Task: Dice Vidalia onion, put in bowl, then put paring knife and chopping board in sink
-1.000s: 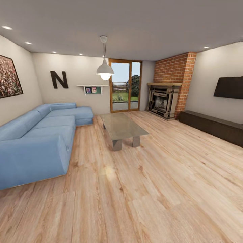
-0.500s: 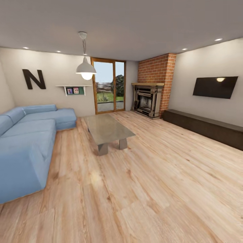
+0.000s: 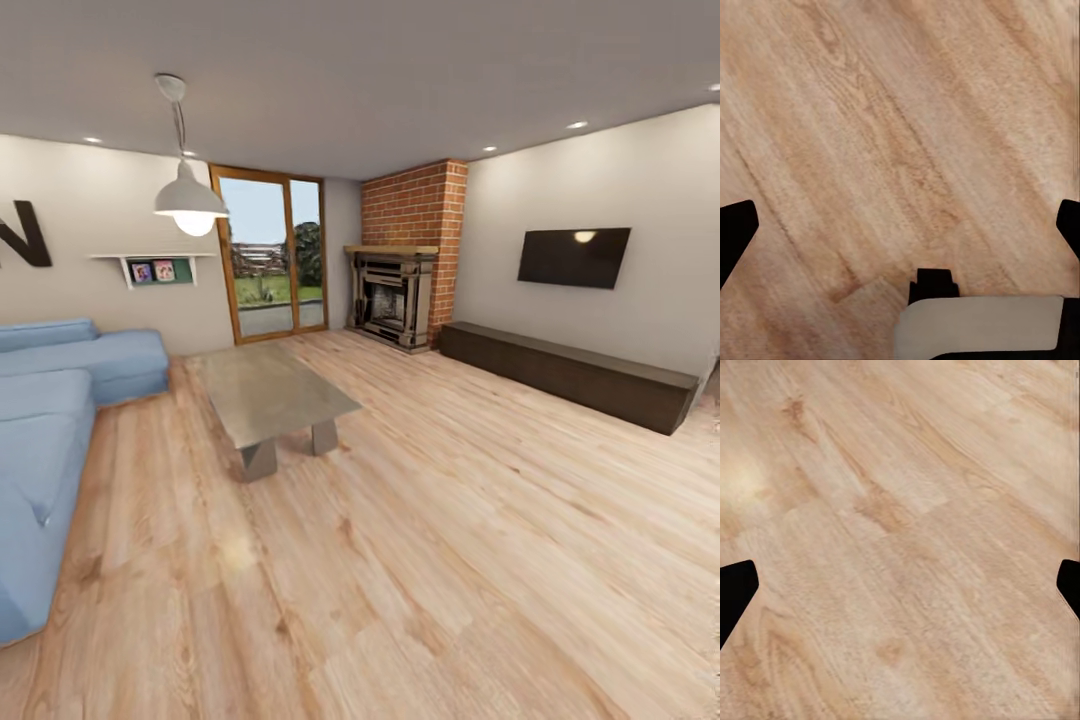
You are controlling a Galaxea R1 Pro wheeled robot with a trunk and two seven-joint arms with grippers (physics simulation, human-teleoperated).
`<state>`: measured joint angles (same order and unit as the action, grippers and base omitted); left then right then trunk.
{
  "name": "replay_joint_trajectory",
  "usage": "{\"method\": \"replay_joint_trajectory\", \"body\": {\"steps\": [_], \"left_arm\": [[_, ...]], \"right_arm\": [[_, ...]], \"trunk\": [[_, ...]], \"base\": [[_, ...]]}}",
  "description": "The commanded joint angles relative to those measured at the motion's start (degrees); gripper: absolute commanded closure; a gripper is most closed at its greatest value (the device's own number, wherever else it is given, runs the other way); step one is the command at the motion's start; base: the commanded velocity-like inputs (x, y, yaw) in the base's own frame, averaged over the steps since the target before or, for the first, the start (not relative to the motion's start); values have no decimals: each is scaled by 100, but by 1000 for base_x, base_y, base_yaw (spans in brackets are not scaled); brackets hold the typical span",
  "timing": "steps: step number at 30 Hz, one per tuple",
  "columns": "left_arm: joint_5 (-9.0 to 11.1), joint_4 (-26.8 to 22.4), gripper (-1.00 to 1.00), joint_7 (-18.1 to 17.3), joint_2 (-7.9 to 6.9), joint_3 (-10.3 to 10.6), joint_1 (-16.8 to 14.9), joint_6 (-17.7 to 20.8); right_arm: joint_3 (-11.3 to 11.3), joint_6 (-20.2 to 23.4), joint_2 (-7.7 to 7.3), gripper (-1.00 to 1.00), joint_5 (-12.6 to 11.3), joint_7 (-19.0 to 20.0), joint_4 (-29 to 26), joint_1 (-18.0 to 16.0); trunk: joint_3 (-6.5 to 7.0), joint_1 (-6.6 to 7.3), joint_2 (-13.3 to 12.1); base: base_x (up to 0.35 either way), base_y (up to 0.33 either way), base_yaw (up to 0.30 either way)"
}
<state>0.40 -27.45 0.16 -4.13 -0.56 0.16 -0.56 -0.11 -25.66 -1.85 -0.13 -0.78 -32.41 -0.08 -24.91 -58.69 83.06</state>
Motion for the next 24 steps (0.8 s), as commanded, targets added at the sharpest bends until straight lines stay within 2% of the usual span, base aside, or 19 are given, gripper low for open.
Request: {"method": "replay_joint_trajectory", "body": {"steps": [1,24], "left_arm": [[4,-6,-100,2,0,-5,2,-6],[4,-2,-100,2,0,-5,2,-6]], "right_arm": [[2,-9,0,-100,0,-7,-2,-1],[2,-9,0,-100,2,-7,-2,-2]], "trunk": [[-4,-4,2],[-4,-4,2]], "base": [[317,-26,-278],[317,-103,-278]]}}
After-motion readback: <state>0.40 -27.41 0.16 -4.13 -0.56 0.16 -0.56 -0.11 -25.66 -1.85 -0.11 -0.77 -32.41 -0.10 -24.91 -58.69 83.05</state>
